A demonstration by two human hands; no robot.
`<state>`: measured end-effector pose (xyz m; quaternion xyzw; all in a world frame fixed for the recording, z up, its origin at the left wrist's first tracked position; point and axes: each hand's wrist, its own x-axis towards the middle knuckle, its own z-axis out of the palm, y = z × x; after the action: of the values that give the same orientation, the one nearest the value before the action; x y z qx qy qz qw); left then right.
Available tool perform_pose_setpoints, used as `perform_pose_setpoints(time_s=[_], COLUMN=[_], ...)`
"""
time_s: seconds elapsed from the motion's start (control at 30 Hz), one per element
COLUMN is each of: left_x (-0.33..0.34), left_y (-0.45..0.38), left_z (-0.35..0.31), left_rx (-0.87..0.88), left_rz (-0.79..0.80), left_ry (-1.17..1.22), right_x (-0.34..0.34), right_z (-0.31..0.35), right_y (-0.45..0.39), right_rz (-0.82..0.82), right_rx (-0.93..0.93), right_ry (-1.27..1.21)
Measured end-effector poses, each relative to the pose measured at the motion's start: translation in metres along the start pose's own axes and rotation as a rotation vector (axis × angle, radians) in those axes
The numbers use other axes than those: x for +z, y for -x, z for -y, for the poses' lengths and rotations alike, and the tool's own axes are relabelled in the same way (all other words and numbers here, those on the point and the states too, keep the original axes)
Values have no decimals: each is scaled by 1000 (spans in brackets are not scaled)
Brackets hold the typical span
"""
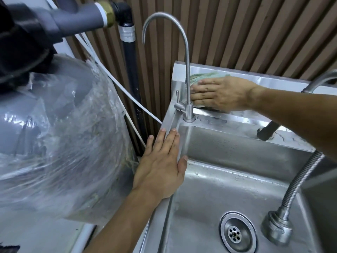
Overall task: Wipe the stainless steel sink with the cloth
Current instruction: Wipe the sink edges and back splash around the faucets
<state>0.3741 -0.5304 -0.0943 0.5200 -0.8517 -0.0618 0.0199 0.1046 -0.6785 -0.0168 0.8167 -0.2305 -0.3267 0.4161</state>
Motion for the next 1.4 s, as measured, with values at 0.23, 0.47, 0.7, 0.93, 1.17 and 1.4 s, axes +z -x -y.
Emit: perform_pose_setpoints(time_s=[0.23, 0.47, 0.7, 0.93, 1.17, 1.4], left_x=[1, 0, 0, 2, 3, 4], left_y=[-3, -3, -1, -3, -3, -4], left_z=[3, 4, 2, 3, 2, 2], left_rx=[9, 12, -1, 5, -13, -9], left_rz=[-8, -1, -6, -19, -27, -35], left_ry=[28, 16, 26, 17, 8, 22], right_x=[-9, 5, -26, -17, -34, -6], right_z=[16, 16, 8, 86, 87, 86], right_y=[-48, -1, -23, 7, -12, -14], right_rz=[-107, -201, -240, -481, -403, -437], right_rx=[126, 177, 313, 1092, 1556, 1671], right_ry=[29, -104, -258, -844, -963, -840])
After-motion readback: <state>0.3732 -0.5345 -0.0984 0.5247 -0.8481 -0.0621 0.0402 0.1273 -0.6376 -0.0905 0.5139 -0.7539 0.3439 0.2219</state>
